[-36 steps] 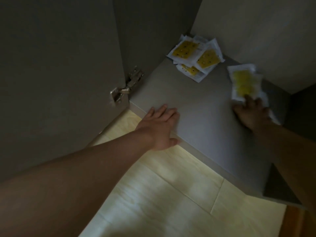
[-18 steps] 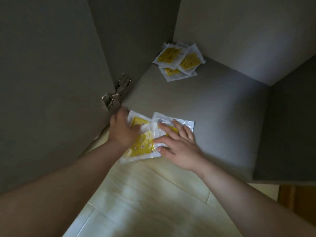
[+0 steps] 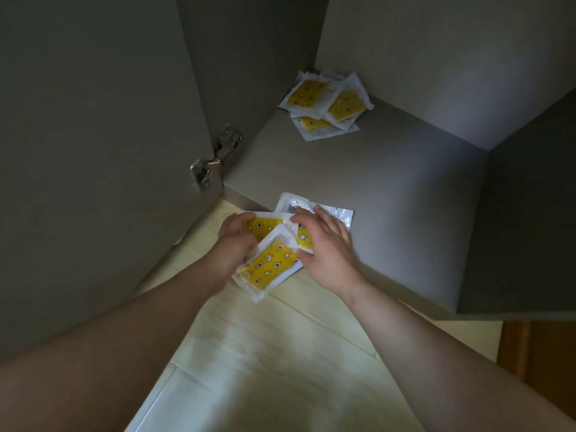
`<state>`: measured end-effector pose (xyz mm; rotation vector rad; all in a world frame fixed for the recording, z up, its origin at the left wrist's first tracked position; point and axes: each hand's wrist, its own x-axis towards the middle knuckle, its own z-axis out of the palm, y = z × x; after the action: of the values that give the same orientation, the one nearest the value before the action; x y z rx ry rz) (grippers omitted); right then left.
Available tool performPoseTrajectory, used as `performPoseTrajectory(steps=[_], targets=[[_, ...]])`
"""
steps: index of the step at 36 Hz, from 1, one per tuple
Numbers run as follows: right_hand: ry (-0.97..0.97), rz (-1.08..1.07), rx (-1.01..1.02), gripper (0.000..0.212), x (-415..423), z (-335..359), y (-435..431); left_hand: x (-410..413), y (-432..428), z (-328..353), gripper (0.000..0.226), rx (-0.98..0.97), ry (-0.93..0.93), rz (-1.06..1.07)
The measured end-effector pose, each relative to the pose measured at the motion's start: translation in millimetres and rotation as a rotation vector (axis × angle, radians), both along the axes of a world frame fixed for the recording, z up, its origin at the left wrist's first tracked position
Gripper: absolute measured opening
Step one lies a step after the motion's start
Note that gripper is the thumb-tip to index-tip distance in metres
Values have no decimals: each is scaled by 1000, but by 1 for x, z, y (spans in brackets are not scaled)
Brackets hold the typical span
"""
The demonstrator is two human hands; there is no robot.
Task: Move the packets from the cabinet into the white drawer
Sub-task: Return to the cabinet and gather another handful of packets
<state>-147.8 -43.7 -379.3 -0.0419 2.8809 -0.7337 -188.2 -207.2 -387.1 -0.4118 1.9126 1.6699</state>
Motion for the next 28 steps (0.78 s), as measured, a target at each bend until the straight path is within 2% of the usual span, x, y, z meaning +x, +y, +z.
performPoseTrajectory(steps=[2, 4, 8, 10, 12, 15, 16, 18, 22, 24, 28], targets=[[10, -44, -28, 54, 0, -1, -3, 4, -3, -1, 49, 28, 38, -50], [46, -73, -59, 56, -1, -3, -6, 11, -6, -1, 42, -67, 110, -142], [155, -71, -130, 58, 6, -10, -17, 26, -15, -8, 99, -326, 177, -295], [211, -27, -127, 59, 12, -15, -24, 28, -20, -9, 112, -458, 234, -381], [211, 24, -110, 56, 20, -21, -31, 24, -26, -9, 111, -572, 310, -494], [-29, 58, -107, 47, 42, -38, -38, 15, -40, -17, 93, -757, 359, -730], [-72, 67, -48, 52, 50, -46, -39, 14, -44, -20, 91, -832, 367, -840], [-116, 62, 33, 79, 58, -55, -42, 16, -48, -24, 91, -927, 351, -1031], [-272, 74, 30, 109, 58, -46, -43, 18, -49, -17, 105, -1027, 358, -1190], [-321, 173, 93, 117, 68, -42, -42, 18, -47, -11, 109, -1108, 434, -1266], [-329, 261, 202, 120, 88, -45, -38, 24, -45, -8, 114, -1177, 557, -1326]])
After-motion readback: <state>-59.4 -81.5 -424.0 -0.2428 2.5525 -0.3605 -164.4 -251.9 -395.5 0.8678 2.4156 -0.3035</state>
